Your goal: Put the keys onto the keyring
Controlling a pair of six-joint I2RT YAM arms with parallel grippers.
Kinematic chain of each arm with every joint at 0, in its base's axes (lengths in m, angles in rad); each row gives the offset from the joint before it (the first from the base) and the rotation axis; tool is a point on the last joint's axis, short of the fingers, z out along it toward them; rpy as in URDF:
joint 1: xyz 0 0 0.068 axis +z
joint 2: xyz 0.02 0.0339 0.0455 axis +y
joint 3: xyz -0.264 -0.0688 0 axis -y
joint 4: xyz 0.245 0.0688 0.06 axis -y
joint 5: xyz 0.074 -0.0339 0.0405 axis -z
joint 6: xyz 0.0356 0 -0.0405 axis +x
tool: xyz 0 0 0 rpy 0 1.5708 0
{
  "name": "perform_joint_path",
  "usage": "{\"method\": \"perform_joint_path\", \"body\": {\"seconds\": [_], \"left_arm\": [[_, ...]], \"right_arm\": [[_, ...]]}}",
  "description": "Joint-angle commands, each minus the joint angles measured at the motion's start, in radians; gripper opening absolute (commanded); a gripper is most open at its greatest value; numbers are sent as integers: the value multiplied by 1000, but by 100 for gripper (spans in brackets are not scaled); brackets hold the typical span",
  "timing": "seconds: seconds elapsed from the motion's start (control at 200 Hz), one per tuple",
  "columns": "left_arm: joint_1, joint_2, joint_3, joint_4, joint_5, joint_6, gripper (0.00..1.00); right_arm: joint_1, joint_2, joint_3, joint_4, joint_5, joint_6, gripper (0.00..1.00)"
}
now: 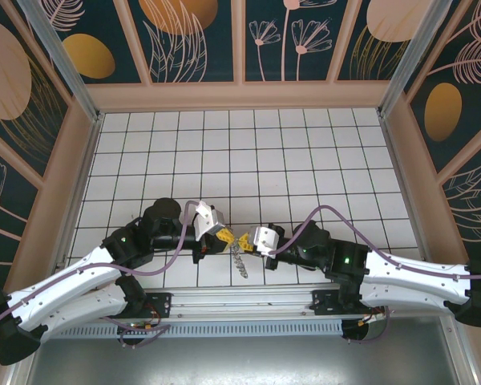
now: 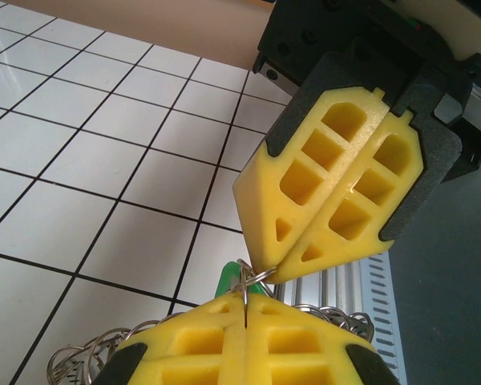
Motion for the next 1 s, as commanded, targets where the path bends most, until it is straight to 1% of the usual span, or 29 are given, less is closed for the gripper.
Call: {"method": "perform_joint_path", "body": {"seconds": [0.0, 0.485, 0.861, 0.886, 0.996], "left_arm": [[-1, -9, 19, 50, 25, 3, 0], [-1, -6, 24, 50, 25, 6, 0], [-1, -10, 25, 57, 28, 6, 0], [-1, -10, 25, 57, 29, 7, 0], [-1, -10, 27, 55, 29, 6, 0]], "right_arm": [[9, 3, 47, 54, 16, -8, 0], [7, 18, 61, 38, -11, -37, 0], [11, 29, 69, -36, 18, -39, 0], [10, 27, 68, -39, 37, -40, 0], [11, 31, 71, -51, 50, -48, 0]]}}
